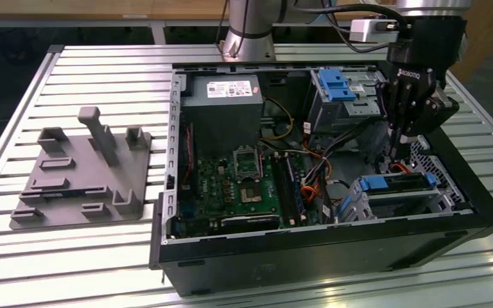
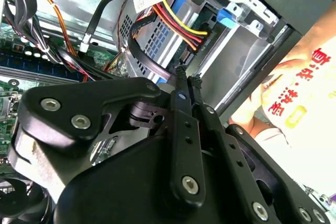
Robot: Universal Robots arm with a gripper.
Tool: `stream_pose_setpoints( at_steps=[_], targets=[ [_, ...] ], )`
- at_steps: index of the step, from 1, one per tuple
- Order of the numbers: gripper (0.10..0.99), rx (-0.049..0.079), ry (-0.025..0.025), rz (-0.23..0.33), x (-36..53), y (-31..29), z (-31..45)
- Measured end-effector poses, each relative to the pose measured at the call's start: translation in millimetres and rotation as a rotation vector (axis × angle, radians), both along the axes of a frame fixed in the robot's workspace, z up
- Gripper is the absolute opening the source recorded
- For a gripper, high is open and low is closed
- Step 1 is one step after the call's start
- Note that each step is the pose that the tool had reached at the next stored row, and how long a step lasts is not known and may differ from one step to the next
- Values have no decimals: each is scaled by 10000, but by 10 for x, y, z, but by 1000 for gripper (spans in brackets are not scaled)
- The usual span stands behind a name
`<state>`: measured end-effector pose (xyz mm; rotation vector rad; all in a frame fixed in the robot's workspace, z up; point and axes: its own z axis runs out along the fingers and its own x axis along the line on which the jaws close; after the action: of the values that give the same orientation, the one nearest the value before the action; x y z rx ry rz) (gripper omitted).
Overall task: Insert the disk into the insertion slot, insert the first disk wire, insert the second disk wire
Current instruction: 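Insert the second disk wire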
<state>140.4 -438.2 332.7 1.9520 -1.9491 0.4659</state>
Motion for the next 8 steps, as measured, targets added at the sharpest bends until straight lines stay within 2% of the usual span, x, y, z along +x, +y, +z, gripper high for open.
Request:
stream_pose_setpoints(
  at_steps=[2, 3, 5, 8],
  targets=[
    [149, 0, 159, -1, 65, 1, 0],
    [149, 0, 218, 0, 94, 1, 0],
    [149, 32, 235, 1, 106, -3, 0],
    [149, 442, 234, 5, 107, -24, -1]
  ],
)
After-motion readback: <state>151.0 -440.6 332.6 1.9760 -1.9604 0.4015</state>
